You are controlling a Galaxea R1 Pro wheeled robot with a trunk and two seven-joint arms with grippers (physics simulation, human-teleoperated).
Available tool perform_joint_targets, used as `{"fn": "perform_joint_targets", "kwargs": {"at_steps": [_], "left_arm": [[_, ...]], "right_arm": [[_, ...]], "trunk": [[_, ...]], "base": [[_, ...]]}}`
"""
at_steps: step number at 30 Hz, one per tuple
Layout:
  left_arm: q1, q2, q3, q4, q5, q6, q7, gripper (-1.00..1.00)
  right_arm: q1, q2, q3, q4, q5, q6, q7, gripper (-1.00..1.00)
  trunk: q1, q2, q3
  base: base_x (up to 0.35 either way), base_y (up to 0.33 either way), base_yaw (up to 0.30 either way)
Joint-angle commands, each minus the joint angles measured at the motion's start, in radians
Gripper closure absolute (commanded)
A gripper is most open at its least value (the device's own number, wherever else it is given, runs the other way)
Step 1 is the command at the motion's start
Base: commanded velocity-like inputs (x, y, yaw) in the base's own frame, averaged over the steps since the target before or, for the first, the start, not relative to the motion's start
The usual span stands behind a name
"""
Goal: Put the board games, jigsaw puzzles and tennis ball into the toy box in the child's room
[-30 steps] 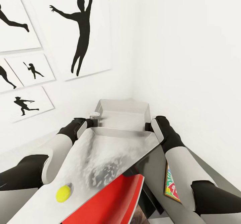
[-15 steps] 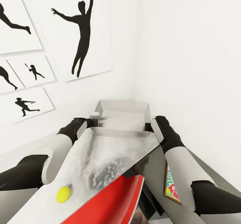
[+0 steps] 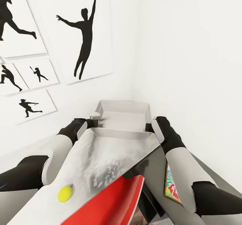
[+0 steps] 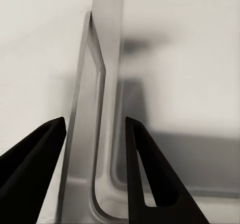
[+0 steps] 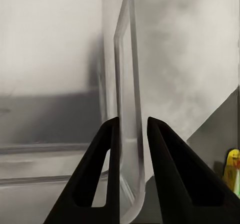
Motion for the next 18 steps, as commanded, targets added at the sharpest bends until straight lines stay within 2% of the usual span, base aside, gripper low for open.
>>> {"fn": "perform_joint_targets", "kwargs": {"at_steps": [1,10,18], "left_arm": [[0.0,-0.001,0.004,-0.001,0.012,0.006,-0.004,1.0],[0.001,0.0,0.004,-0.003,0.012,0.006,-0.004,1.0],[0.001,0.001,0.004,-0.004,0.012,0.006,-0.004,1.0]], "right_arm": [[-0.001,0.001,-0.002,-0.002,-0.044,-0.01,-0.004,1.0],[-0.001,0.001,-0.002,-0.002,-0.044,-0.01,-0.003,1.0],[-0.001,0.001,-0.002,-0.002,-0.044,-0.01,-0.003,1.0]], "trunk": [[0.0,-0.002,0.0],[0.0,-0.002,0.003],[0.0,-0.002,0.003]], "base": [[-0.274,0.0,0.0],[-0.316,0.001,0.0],[-0.223,0.103,0.0]]}}
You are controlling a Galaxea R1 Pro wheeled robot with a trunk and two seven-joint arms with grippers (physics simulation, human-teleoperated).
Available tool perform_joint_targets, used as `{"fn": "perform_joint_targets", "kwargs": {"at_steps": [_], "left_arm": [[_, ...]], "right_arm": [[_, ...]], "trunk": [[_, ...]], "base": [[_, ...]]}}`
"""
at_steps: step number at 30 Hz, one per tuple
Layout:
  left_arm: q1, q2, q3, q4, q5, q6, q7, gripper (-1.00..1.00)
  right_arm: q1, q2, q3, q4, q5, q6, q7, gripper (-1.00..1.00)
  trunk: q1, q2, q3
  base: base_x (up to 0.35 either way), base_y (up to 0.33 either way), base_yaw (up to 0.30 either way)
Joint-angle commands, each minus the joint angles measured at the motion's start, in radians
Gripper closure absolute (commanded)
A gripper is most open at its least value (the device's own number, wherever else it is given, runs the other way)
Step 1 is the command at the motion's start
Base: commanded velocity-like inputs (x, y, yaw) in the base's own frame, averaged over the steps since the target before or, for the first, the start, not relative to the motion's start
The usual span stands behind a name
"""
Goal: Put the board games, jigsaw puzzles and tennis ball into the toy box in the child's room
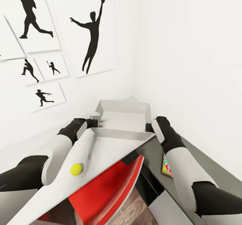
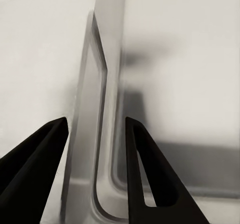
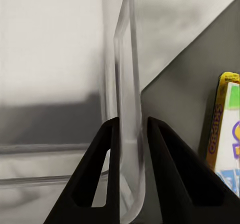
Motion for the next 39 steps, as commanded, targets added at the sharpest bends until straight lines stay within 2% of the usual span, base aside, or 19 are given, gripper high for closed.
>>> {"fn": "perform_joint_targets", "kwargs": {"at_steps": [1,11,21,29,39], "left_arm": [[0.0,-0.001,0.004,-0.001,0.011,0.006,-0.004,1.0],[0.0,-0.001,0.004,-0.001,0.011,0.006,-0.004,1.0],[0.0,-0.001,0.004,-0.001,0.011,0.006,-0.004,1.0],[0.0,-0.001,0.004,-0.002,0.011,0.006,-0.004,1.0],[0.0,0.0,0.003,-0.003,0.011,0.006,-0.004,1.0]], "right_arm": [[-0.001,0.001,-0.002,-0.001,-0.044,-0.009,-0.004,1.0],[-0.001,0.002,-0.002,-0.001,-0.044,-0.009,-0.004,1.0],[0.0,0.001,-0.002,0.0,-0.044,-0.009,-0.004,1.0],[0.002,0.001,-0.002,0.0,-0.044,-0.009,-0.004,1.0],[0.005,0.002,-0.002,0.0,-0.045,-0.009,-0.005,1.0]], "trunk": [[0.0,-0.002,-0.002],[0.0,-0.002,-0.002],[0.0,-0.002,-0.002],[0.0,-0.002,0.002],[0.0,-0.002,0.006]], "base": [[-0.165,0.045,0.0],[-0.109,0.082,0.0],[-0.04,0.217,0.0],[-0.155,0.104,-0.004],[-0.019,0.024,-0.051]]}}
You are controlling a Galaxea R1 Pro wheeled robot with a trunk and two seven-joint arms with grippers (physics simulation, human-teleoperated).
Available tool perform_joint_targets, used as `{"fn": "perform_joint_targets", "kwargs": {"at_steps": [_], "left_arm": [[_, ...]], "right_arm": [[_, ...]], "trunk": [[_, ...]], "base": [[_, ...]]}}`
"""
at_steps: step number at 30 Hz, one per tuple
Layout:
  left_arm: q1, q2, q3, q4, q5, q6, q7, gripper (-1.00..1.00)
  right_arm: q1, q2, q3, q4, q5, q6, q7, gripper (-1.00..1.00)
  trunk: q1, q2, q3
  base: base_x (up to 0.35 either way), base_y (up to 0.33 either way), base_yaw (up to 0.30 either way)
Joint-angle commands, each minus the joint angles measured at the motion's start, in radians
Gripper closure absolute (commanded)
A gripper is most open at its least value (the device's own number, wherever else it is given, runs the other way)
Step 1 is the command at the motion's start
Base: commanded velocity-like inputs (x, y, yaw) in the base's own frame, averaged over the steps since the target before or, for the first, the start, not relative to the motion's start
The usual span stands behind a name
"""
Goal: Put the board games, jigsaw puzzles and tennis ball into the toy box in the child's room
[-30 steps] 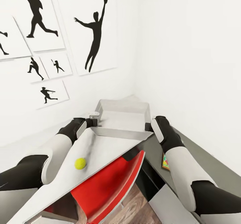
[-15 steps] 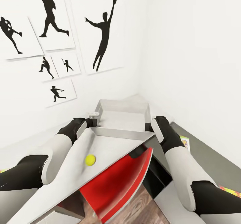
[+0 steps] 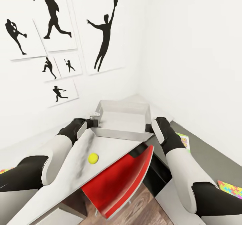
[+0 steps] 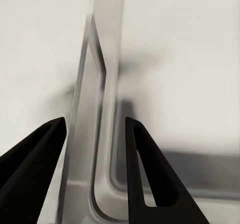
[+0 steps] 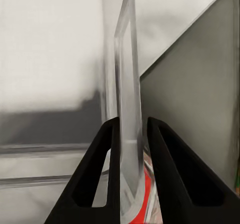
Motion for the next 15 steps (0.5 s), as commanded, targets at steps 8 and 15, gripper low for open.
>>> {"fn": "perform_joint_targets", "kwargs": {"at_steps": [8,15], "left_arm": [[0.0,-0.001,0.002,-0.002,0.011,0.006,-0.004,1.0],[0.0,-0.001,0.002,-0.002,0.011,0.006,-0.004,1.0]], "right_arm": [[-0.001,0.001,0.0,0.0,-0.042,-0.008,-0.005,1.0],[-0.001,0.001,0.001,0.0,-0.04,-0.01,-0.005,1.0]], "trunk": [[0.001,-0.002,0.0],[0.001,-0.002,0.002]], "base": [[-0.001,0.137,-0.083],[-0.065,0.174,-0.094]]}}
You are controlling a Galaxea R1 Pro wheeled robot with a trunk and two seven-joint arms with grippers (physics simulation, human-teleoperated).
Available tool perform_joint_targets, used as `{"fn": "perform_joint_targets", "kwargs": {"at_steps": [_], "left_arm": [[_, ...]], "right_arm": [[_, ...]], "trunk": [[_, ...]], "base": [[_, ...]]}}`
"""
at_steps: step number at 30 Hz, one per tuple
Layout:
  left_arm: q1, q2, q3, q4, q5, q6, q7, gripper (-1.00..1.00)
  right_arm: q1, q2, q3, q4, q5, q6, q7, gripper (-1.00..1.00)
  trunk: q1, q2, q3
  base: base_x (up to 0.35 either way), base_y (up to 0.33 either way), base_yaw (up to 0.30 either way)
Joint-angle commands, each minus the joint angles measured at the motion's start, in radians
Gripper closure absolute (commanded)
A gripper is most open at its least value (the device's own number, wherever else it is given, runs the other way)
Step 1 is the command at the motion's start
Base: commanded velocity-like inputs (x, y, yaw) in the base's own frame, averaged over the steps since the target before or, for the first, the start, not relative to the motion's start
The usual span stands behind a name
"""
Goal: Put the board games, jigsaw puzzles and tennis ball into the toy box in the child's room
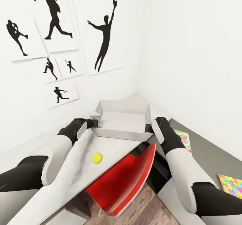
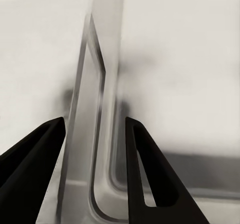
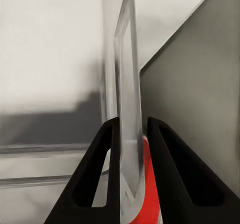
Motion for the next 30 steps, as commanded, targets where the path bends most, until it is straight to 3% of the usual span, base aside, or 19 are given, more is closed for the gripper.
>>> {"fn": "perform_joint_targets", "kwargs": {"at_steps": [1,15,30], "left_arm": [[-0.001,-0.001,0.003,-0.002,0.011,0.006,-0.004,1.0],[-0.001,0.0,0.003,-0.002,0.009,0.006,-0.004,1.0],[-0.001,0.001,0.003,-0.002,0.009,0.006,-0.004,1.0]], "right_arm": [[-0.001,0.001,-0.001,-0.001,-0.04,-0.007,-0.004,1.0],[-0.001,0.001,-0.002,-0.001,-0.038,-0.007,-0.004,1.0],[-0.001,0.002,-0.001,-0.001,-0.037,-0.007,-0.004,1.0]], "trunk": [[0.001,-0.002,-0.002],[0.001,-0.002,-0.002],[0.001,-0.002,-0.002]], "base": [[-0.021,0.045,-0.026],[-0.033,0.142,-0.003],[-0.065,0.013,0.0]]}}
